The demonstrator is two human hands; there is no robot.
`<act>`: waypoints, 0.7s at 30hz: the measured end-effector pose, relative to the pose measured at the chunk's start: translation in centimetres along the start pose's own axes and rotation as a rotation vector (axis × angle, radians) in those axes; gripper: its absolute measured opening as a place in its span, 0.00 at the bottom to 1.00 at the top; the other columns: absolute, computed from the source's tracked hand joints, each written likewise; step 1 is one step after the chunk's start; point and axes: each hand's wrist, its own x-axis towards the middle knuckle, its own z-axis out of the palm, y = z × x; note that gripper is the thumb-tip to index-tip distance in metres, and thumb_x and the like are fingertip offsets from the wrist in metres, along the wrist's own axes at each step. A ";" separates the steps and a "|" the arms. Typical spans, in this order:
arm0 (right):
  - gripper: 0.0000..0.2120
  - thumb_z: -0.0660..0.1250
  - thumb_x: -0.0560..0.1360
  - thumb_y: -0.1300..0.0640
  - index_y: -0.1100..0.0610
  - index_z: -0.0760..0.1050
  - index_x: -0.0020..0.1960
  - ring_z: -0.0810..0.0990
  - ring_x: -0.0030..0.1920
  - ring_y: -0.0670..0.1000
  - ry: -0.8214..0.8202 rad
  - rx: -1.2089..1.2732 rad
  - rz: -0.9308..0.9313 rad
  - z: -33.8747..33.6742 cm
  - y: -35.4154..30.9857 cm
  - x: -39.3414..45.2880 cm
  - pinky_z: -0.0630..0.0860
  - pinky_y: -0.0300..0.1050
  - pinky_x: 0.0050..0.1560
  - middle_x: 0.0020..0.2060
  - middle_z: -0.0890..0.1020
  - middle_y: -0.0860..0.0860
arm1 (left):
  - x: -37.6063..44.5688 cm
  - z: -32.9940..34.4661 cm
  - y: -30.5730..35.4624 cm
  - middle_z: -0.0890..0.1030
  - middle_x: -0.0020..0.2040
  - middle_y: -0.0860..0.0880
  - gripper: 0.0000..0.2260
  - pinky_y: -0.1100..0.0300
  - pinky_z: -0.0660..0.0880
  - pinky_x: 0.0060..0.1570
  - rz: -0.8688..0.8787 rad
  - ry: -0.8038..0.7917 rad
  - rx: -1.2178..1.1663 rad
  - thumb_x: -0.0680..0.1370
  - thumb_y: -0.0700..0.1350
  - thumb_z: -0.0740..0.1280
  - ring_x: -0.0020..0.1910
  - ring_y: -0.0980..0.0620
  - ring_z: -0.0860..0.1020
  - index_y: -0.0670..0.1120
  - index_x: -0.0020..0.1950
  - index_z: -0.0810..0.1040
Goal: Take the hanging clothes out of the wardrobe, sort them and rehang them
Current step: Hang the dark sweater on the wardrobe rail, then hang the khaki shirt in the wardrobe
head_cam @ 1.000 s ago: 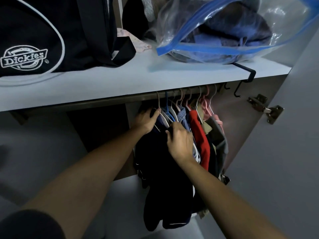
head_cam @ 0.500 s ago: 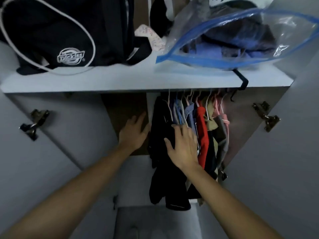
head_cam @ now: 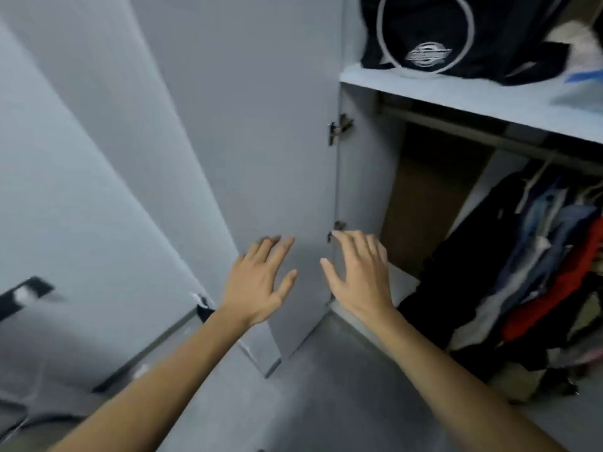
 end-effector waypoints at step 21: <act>0.25 0.64 0.79 0.41 0.50 0.72 0.72 0.73 0.62 0.53 -0.647 0.404 -0.874 24.6 -50.9 -12.5 0.69 0.50 0.61 0.62 0.75 0.46 | -52.8 -9.1 -25.4 0.69 0.79 0.48 0.30 0.49 0.66 0.71 -1.286 0.254 0.158 0.82 0.63 0.55 0.79 0.45 0.66 0.56 0.83 0.62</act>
